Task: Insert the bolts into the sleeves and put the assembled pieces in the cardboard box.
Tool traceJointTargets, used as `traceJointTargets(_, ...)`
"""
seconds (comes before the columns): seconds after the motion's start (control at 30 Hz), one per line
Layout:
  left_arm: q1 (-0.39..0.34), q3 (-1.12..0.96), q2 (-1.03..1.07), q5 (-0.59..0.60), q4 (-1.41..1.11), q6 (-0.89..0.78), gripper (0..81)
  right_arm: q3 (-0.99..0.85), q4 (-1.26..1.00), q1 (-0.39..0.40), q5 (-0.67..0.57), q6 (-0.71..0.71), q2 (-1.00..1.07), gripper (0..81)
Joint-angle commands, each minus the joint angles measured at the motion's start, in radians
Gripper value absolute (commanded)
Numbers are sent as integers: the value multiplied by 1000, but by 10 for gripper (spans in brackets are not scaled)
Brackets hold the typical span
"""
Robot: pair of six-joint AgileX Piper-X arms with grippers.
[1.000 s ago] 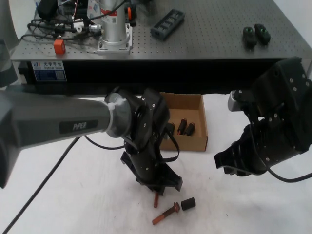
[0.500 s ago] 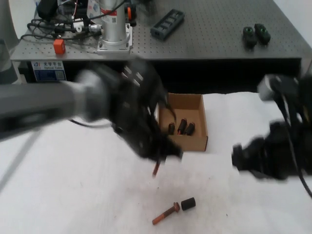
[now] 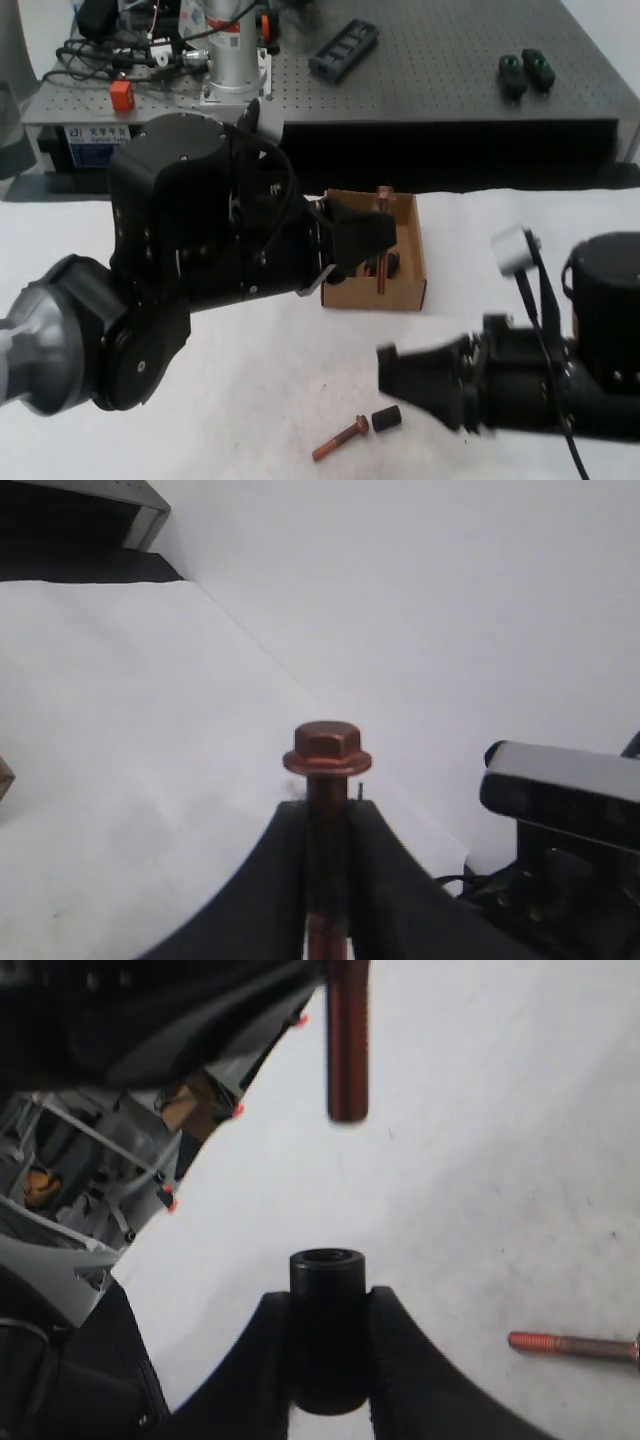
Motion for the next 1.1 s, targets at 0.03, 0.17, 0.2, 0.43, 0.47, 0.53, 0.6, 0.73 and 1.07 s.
traceJointTargets(0.03, 0, -4, -7, 22, -44, -37, 6, -8, -106, 0, 5, 39, 23, 29)
traceJointTargets(0.17, 0, -4, -7, 51, -44, -37, 6, -8, -132, 0, 21, 50, 41, 29)
traceJointTargets(0.2, 0, -2, -7, 51, -44, -37, 6, -8, -132, 0, 38, 50, 41, 29)
traceJointTargets(0.43, 2, -1, -7, 4, -44, -37, 6, -8, -153, 0, 63, 47, 41, 29)
traceJointTargets(0.47, 2, -1, -7, 2, -44, -37, 6, -8, -158, 0, 82, 47, 41, 29)
traceJointTargets(0.53, 2, -1, -7, 2, -44, -33, 6, -8, -170, 0, 113, 47, 41, 29)
traceJointTargets(0.6, 2, -1, -7, -3, -44, -33, 6, -8, -196, -3, 113, 47, 41, 29)
traceJointTargets(0.73, 2, -1, -7, -3, -44, -33, 6, -8, -249, -3, 132, 47, 41, 29)
traceJointTargets(1.07, 2, -1, -7, 12, -44, -36, 192, -8, -287, -3, 234, 1, 41, 29)
